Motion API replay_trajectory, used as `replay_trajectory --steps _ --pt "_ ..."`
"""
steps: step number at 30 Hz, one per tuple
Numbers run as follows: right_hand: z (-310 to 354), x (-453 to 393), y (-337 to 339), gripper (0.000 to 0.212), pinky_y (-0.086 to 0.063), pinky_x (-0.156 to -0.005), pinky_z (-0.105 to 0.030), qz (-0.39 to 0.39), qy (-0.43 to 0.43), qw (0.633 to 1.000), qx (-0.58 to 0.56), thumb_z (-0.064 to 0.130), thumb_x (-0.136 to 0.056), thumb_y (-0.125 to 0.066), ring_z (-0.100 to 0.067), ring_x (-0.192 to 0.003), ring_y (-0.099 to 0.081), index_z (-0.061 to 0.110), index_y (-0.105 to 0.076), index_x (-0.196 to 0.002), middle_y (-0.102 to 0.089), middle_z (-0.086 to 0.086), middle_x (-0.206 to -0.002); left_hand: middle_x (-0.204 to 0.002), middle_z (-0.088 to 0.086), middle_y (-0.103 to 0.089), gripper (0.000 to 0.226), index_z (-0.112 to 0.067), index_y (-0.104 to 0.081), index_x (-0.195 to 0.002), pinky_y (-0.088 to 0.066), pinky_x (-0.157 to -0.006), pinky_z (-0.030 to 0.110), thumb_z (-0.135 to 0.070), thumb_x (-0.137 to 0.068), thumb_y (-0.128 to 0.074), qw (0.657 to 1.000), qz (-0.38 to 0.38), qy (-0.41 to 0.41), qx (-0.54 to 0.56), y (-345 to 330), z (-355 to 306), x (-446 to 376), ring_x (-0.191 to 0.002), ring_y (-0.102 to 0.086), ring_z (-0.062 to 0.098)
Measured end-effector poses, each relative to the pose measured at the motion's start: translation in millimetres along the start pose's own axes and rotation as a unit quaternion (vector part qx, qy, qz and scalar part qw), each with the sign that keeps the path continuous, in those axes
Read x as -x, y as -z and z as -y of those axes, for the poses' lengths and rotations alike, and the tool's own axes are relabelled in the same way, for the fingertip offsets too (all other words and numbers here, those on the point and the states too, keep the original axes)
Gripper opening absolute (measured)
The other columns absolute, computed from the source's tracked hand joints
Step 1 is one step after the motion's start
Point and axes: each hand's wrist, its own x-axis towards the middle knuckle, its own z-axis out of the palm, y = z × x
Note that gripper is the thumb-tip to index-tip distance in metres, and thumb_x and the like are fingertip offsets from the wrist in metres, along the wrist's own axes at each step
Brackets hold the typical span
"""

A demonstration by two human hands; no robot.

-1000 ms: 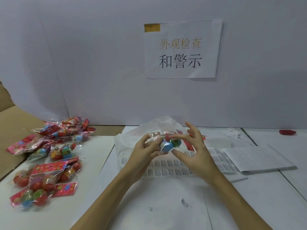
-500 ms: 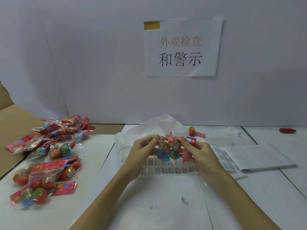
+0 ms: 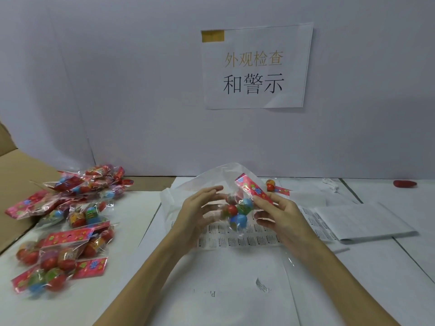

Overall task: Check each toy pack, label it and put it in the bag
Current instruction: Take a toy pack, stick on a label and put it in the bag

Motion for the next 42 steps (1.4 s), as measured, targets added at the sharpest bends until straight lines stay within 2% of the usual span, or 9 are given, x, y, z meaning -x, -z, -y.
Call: replay_trajectory --steps 4,14,21,26,30,34,37,40,42 --pt "-4 -3 -2 0.05 -0.058 -0.078 -0.033 -0.011 -0.004 1.0 -0.005 0.05 -0.069 -0.081 -0.019 -0.085 -0.068 0.015 -0.082 -0.104 -0.079 -0.008 -0.1 -0.106 0.008 -0.078 0.034 -0.024 -0.081 -0.107 -0.064 -0.078 0.035 -0.048 -0.084 -0.076 0.995 0.035 0.004 -0.091 -3 5 4 -0.094 -0.075 0.03" --pt "-6 -5 3 0.036 -0.061 -0.082 -0.03 -0.004 0.015 0.999 0.028 0.044 -0.095 -0.064 -0.022 -0.102 -0.074 0.015 -0.081 -0.11 -0.08 -0.003 -0.107 -0.099 0.008 -0.078 0.021 -0.018 -0.081 -0.092 -0.06 -0.067 0.027 -0.037 -0.084 -0.078 0.994 -0.008 -0.046 -0.1 -3 6 3 -0.078 -0.072 0.017" --pt "-7 0 4 0.045 -0.06 -0.096 -0.036 0.142 -0.037 0.989 0.025 0.033 -0.095 -0.073 -0.031 -0.111 -0.074 0.01 -0.066 -0.133 -0.076 -0.011 -0.12 -0.104 0.005 -0.078 0.036 -0.021 -0.075 -0.112 -0.06 -0.07 0.026 -0.047 -0.088 -0.068 0.992 -0.074 -0.068 -0.077 0 10 0 -0.087 -0.078 0.024" --pt "-6 1 -1 0.037 -0.062 -0.092 -0.035 0.1 -0.025 0.995 -0.003 0.018 -0.096 -0.072 -0.031 -0.107 -0.075 0.004 -0.066 -0.13 -0.078 -0.013 -0.115 -0.123 -0.003 -0.068 0.058 -0.032 -0.062 -0.135 -0.062 -0.077 0.031 -0.04 -0.081 -0.081 0.994 0.0 -0.042 -0.1 -2 16 -3 -0.099 -0.077 0.022" --pt "-7 0 -3 0.037 -0.063 -0.087 -0.033 0.069 -0.013 0.998 -0.007 0.01 -0.095 -0.072 -0.032 -0.102 -0.077 0.004 -0.065 -0.131 -0.078 -0.014 -0.111 -0.116 -0.017 -0.069 0.056 -0.042 -0.056 -0.134 -0.061 -0.08 0.028 -0.021 -0.089 -0.081 0.991 0.026 -0.062 -0.115 2 17 -6 -0.1 -0.076 0.019" --pt "-7 0 -10 0.039 -0.063 -0.076 -0.027 0.006 0.023 0.999 -0.023 0.012 -0.091 -0.077 -0.027 -0.093 -0.078 0.012 -0.066 -0.128 -0.08 -0.011 -0.103 -0.128 -0.013 -0.057 0.085 -0.036 -0.036 -0.149 -0.062 -0.082 0.029 -0.031 -0.081 -0.087 0.961 -0.025 -0.137 -0.241 -8 21 -2 -0.104 -0.07 0.013" --pt "-11 1 -12 0.04 -0.061 -0.077 -0.025 -0.034 0.126 0.987 0.095 0.022 -0.085 -0.084 -0.016 -0.098 -0.075 0.027 -0.066 -0.12 -0.076 0.004 -0.109 -0.131 -0.005 -0.054 0.053 -0.022 -0.051 -0.135 -0.059 -0.085 0.024 -0.033 -0.091 -0.078 0.923 -0.071 -0.218 -0.31 -12 29 -3 -0.111 -0.065 0.013" --pt "-18 4 -11 0.05 -0.051 -0.095 -0.018 0.026 0.221 0.932 0.285 0.034 -0.087 -0.082 -0.004 -0.115 -0.061 0.038 -0.064 -0.133 -0.061 0.016 -0.126 -0.119 0.0 -0.072 0.043 -0.017 -0.063 -0.123 -0.059 -0.09 0.027 -0.052 -0.097 -0.062 0.982 0.009 -0.103 -0.156 -17 25 3 -0.11 -0.072 0.019" --pt "-19 3 -10 0.043 -0.045 -0.103 -0.016 0.052 0.258 0.904 0.338 0.03 -0.093 -0.077 -0.005 -0.124 -0.056 0.036 -0.067 -0.134 -0.055 0.014 -0.131 -0.113 0.002 -0.076 0.048 -0.012 -0.063 -0.122 -0.06 -0.086 0.028 -0.05 -0.093 -0.066 0.992 -0.004 -0.072 -0.103 -17 24 3 -0.107 -0.075 0.019"
